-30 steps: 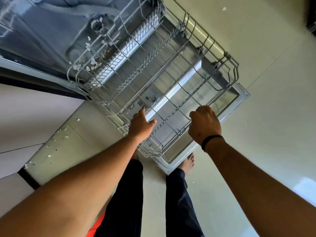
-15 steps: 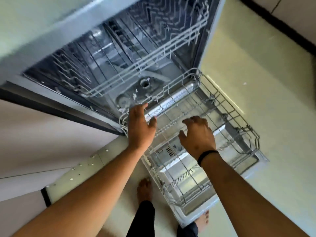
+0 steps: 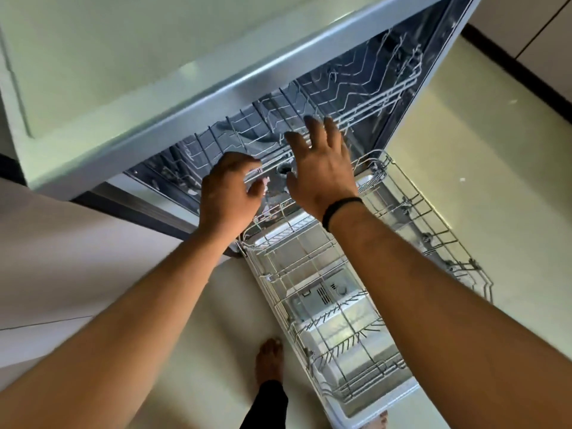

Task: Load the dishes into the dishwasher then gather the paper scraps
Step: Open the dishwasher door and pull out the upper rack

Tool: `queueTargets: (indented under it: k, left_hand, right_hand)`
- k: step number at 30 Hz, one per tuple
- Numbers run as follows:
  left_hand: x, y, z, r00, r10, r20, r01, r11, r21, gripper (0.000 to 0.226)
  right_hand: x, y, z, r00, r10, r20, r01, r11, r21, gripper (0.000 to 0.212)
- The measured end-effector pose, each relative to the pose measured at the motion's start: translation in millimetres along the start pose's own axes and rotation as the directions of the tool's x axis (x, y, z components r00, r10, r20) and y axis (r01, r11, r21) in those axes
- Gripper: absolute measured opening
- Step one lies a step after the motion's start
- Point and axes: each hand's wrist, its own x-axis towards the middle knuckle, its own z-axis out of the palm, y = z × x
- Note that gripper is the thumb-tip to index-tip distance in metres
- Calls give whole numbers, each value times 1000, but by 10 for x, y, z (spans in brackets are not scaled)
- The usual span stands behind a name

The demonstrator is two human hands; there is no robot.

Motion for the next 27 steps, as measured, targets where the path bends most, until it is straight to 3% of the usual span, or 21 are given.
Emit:
queueTargets:
  k: [3, 9, 20, 27]
  left_hand:
    - [-11, -45, 44, 1000, 10, -23, -10, 1000, -7, 14]
    - [15, 32, 137, 988, -99, -117, 86, 990, -110, 19]
    - [-176, 246, 313, 986, -147, -74, 130, 972, -195, 30]
    - [-625, 553, 399, 993, -119, 13, 120, 974, -191, 27]
  right_hand:
    - [76, -10, 110, 990, -61, 130, 76, 991, -109, 70]
    - [143, 6, 59, 992, -77, 102, 89, 989, -117, 62]
    - [-117, 259, 38, 995, -66, 73, 76, 986, -149, 43]
    - [-647, 422, 73, 999, 6, 48, -4, 999, -34, 27]
